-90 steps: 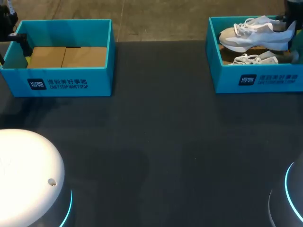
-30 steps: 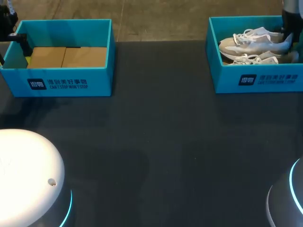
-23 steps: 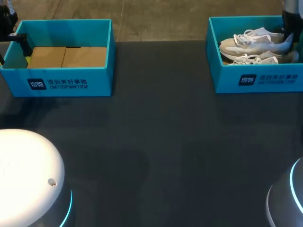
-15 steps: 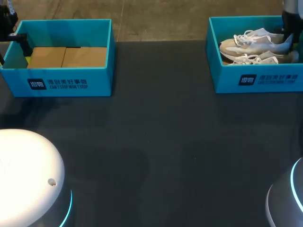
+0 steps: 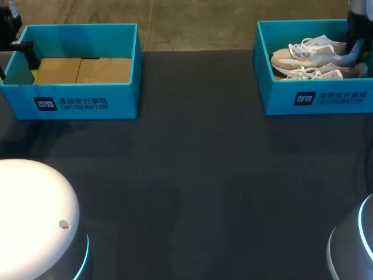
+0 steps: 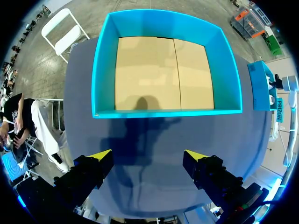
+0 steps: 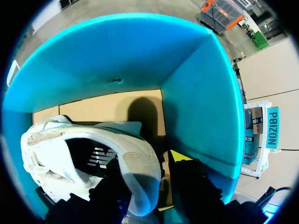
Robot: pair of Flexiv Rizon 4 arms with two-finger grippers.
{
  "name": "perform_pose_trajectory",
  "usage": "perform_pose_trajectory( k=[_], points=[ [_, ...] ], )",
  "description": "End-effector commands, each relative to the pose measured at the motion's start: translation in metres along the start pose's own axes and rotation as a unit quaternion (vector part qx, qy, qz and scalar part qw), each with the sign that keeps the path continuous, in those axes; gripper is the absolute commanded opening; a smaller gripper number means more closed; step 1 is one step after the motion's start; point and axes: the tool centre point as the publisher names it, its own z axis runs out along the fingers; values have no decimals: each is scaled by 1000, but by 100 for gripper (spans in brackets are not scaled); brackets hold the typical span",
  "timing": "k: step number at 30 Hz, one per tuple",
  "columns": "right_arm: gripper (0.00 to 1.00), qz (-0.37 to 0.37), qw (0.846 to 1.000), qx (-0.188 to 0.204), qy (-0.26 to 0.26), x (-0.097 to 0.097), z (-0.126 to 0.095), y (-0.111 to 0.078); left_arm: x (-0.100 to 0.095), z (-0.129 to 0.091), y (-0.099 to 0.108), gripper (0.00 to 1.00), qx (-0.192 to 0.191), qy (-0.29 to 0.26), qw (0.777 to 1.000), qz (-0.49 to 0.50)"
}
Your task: Take the shoe out of the shoebox, open the shoe tongue, remove and reinsert the insole, then place the shoe into the shoebox
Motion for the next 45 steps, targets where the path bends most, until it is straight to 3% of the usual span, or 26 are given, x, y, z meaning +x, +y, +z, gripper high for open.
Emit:
perform_pose_trajectory(
  k=[1,9,12,19,21,34,45],
  points=[
    [41,0,1000,2,1,0,-3,2,0,-1,1,100,0,-1,1000,0],
    [51,1,1000,-4,2,1,-11,0,0,-1,1,100,0,-1,1000,0],
    [73,1,1000,-6,2,2,-15,-2,0,-1,1,100,0,-1,1000,0],
    [91,4,1000,-14,-6,3,-31,-5,0,-1,1,100,0,-1,1000,0],
    [100,5,1000,-18,-9,3,-37,-6,0,-1,1,100,0,-1,1000,0],
    [100,9,999,-35,-2,3,-91,-18,0,-1,1,100,0,-1,1000,0],
    [100,12,1000,-25,8,18,-141,-47,0,-1,1,100,0,-1,1000,0]
  ],
)
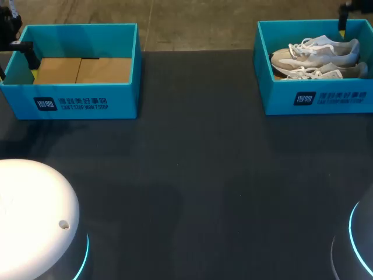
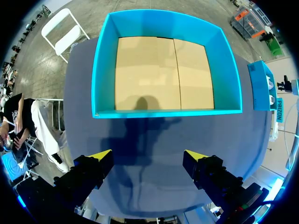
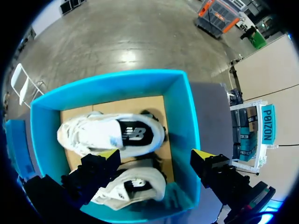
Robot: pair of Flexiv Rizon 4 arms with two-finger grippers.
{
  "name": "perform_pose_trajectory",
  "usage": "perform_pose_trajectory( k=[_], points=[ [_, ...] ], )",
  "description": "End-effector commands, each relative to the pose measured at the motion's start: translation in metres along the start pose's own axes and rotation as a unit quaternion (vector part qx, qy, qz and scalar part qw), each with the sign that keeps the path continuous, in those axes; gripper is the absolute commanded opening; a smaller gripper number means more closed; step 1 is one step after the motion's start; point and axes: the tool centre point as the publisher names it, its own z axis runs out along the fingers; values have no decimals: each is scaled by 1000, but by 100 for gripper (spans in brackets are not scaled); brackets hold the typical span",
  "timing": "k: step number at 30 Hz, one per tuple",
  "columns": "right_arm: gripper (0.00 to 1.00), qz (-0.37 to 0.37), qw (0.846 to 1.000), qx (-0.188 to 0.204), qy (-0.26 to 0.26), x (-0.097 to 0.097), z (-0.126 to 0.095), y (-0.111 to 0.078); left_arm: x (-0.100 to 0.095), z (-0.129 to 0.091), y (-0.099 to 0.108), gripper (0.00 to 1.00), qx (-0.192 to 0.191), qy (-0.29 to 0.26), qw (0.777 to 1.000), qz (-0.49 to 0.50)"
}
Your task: Take the shoe out of the shoebox, open the shoe tongue, remove and reinsert the insole, then place the shoe into the shoebox
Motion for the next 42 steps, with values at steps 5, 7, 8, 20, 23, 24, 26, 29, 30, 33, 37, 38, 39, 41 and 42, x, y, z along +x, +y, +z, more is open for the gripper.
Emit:
perform_pose_trajectory(
  k=[5,7,8,20,23,24,26,29,30,33,37,38,39,41,42],
  points=[
    [100,2,1000,3,12,18,-46,-45,0,-1,1,100,0,-1,1000,0],
    [100,2,1000,5,15,24,-53,-56,0,-1,1,100,0,-1,1000,0],
    [100,0,1000,4,21,27,-57,-61,0,-1,1,100,0,-1,1000,0],
    [100,2,999,-1,38,52,-87,-118,0,-1,1,100,0,-1,1000,0],
    [100,3,999,-2,43,57,-89,-130,0,-1,1,100,0,-1,1000,0],
    [100,3,999,-2,45,59,-89,-133,0,-1,1,100,0,-1,1000,0],
    [100,2,999,0,50,62,-89,-139,0,-1,1,100,0,-1,1000,0],
    [100,3,999,3,54,65,-87,-145,0,-1,1,100,0,-1,1000,0],
    [100,3,998,6,54,67,-86,-147,0,-1,1,100,0,-1,1000,0],
    [100,3,998,9,57,70,-86,-153,0,-1,1,100,0,-1,1000,0],
    [100,2,998,14,54,73,-86,-157,0,-1,1,100,0,-1,1000,0],
    [100,5,998,15,53,74,-86,-158,0,-1,1,100,0,-1,1000,0],
    [100,5,998,15,53,74,-86,-159,0,-1,1,100,0,-1,1000,0],
    [100,6,998,17,53,75,-86,-159,0,-1,1,100,0,-1,1000,0],
    [100,6,998,17,53,75,-86,-159,0,-1,1,100,0,-1,1000,0]
  ],
)
